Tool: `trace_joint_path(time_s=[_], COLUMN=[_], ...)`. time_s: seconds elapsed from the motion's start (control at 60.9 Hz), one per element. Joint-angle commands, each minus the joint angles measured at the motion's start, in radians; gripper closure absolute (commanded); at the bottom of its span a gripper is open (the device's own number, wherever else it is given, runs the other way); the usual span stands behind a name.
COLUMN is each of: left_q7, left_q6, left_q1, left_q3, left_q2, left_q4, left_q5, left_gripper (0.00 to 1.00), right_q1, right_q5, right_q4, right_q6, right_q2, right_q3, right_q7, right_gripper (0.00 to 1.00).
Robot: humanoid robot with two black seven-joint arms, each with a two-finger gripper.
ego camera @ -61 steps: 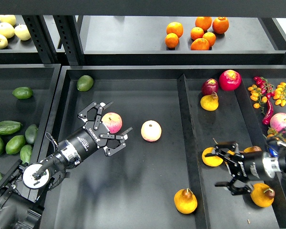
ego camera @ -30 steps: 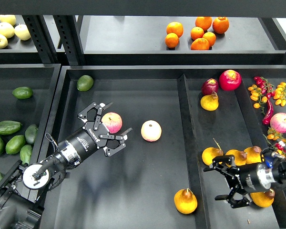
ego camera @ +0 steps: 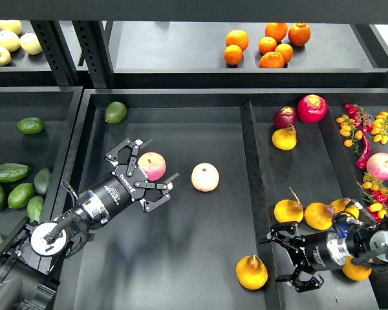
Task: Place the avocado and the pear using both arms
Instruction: 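Lower the right gripper around the yellow pear and close it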
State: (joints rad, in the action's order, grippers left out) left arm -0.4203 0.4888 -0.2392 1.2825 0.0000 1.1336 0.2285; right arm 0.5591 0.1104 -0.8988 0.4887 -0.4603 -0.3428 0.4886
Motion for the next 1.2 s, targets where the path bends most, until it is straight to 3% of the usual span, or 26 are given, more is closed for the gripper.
trace_joint_path(time_s=[0.0, 0.509, 0.903, 1.183], left_q7=[0.000, -0.002, -0.002, -0.002], left_q6=[0.000, 0.000, 0.000, 0.000], left_q1=[0.000, 0.001, 0.021, 0.021], left_q3=[0.000, 0.000, -0.005, -0.006], left_q2=[0.000, 0.000, 0.000, 0.000], left_q4=[0.000, 0.000, 0.003, 0.005], left_q5=[0.000, 0.000, 0.000, 0.000], left_gripper=[0.01, 0.01, 0.01, 0.01], right_q1=[-0.004, -0.012, -0.012, -0.012], right_q5=[0.002, 0.022, 0.022, 0.022], right_q4=[0.018, 0.061, 0.061, 0.063], right_q6=[0.000, 0.000, 0.000, 0.000], right_q2=[0.018, 0.061, 0.064, 0.075], right_q3=[-0.002, -0.008, -0.012, -0.013], right_q7=[0.000, 0.000, 0.000, 0.000], right_gripper=[0.02, 0.04, 0.21, 0.25])
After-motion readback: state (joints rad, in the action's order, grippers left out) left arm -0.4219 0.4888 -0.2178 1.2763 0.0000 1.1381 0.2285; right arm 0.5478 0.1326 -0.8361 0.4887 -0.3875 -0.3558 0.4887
